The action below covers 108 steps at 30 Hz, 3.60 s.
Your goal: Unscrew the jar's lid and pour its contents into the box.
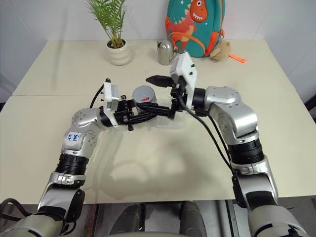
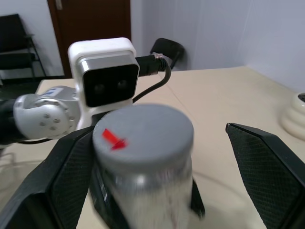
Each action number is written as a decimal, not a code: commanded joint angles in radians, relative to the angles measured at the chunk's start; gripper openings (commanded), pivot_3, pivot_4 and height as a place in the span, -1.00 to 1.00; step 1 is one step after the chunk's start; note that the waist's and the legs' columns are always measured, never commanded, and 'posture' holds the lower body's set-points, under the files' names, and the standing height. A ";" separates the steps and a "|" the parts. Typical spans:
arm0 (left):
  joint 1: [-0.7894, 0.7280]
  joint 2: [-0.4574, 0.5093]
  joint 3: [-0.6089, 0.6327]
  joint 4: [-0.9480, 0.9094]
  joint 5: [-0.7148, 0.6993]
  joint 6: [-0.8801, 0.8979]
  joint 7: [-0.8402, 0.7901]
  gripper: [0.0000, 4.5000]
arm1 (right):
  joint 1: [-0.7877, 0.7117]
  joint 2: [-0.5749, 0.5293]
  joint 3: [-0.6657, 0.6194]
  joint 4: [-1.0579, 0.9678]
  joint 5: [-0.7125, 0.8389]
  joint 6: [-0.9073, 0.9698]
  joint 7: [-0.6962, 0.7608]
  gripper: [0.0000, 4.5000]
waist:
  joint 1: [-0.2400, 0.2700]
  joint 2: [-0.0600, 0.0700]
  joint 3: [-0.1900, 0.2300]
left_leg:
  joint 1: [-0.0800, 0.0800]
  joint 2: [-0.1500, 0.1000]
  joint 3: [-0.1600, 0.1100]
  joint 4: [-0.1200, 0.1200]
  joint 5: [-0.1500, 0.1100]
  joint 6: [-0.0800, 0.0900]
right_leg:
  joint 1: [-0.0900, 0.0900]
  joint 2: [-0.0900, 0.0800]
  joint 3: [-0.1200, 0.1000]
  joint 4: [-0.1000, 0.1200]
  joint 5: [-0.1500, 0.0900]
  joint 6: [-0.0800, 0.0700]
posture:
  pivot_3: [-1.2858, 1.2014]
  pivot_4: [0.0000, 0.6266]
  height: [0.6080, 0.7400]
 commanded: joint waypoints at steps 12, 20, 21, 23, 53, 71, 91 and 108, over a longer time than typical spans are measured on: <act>0.007 0.038 0.015 -0.034 -0.018 -0.004 -0.041 -0.14 | 0.022 -0.108 -0.088 -0.103 0.086 0.090 0.049 0.98 | -0.001 0.000 0.000 | 0.000 0.000 0.001 0.000 0.000 0.000 | 0.000 0.000 0.001 0.000 0.000 0.000 | 0.03 -0.52 1.00; 0.005 0.011 -0.010 -0.041 -0.015 0.012 -0.038 -0.14 | -0.025 0.064 0.049 -0.143 0.015 0.157 -0.126 0.98 | 0.001 0.000 0.000 | 0.000 0.000 0.001 0.001 0.000 0.000 | 0.000 0.000 0.002 0.001 0.000 0.000 | 0.03 -0.52 1.00; 0.002 0.007 -0.013 -0.042 -0.015 0.014 -0.038 -0.14 | -0.030 0.079 0.062 -0.129 -0.002 0.144 -0.133 0.98 | 0.002 0.000 0.000 | 0.000 0.000 0.001 0.001 0.000 0.000 | 0.000 0.000 0.002 0.002 0.000 0.000 | 0.03 -0.52 1.00; -0.001 0.003 -0.017 -0.045 -0.016 0.018 -0.037 -0.14 | -0.035 0.098 0.076 -0.108 -0.032 0.106 -0.134 0.98 | 0.004 0.000 0.000 | 0.000 0.000 0.001 0.001 0.000 0.000 | 0.000 0.000 0.002 0.001 0.000 0.000 | 0.03 -0.52 1.00; 0.017 0.018 -0.007 -0.065 -0.006 0.016 -0.021 -0.14 | 0.016 -0.145 -0.146 0.033 0.056 0.050 0.061 0.98 | 0.015 0.000 0.000 | 0.001 0.000 0.004 0.000 0.000 0.000 | 0.000 0.000 0.003 0.000 0.000 0.001 | 0.03 -0.52 1.00; -0.002 0.021 -0.019 -0.052 -0.004 0.016 -0.028 -0.14 | -0.063 0.082 0.075 -0.034 -0.090 0.016 -0.080 0.98 | 0.023 0.000 0.000 | 0.000 0.000 0.004 0.001 0.000 0.000 | -0.001 0.000 0.003 0.000 0.001 0.001 | 0.03 -0.52 1.00; 0.003 0.022 -0.020 -0.055 -0.009 0.013 -0.025 -0.14 | -0.022 -0.026 -0.008 0.022 -0.044 0.016 0.002 0.98 | 0.021 -0.001 0.000 | 0.000 0.000 0.004 0.001 0.000 0.000 | -0.001 0.000 0.004 0.000 0.001 0.001 | 0.03 -0.52 1.00; 0.016 0.030 -0.016 -0.056 -0.007 0.015 -0.043 -0.14 | 0.036 -0.098 -0.063 -0.055 0.067 0.041 0.106 0.98 | 0.019 -0.001 0.000 | 0.000 0.000 0.005 0.001 0.000 0.000 | -0.001 0.000 0.004 0.000 0.001 0.001 | 0.03 -0.52 1.00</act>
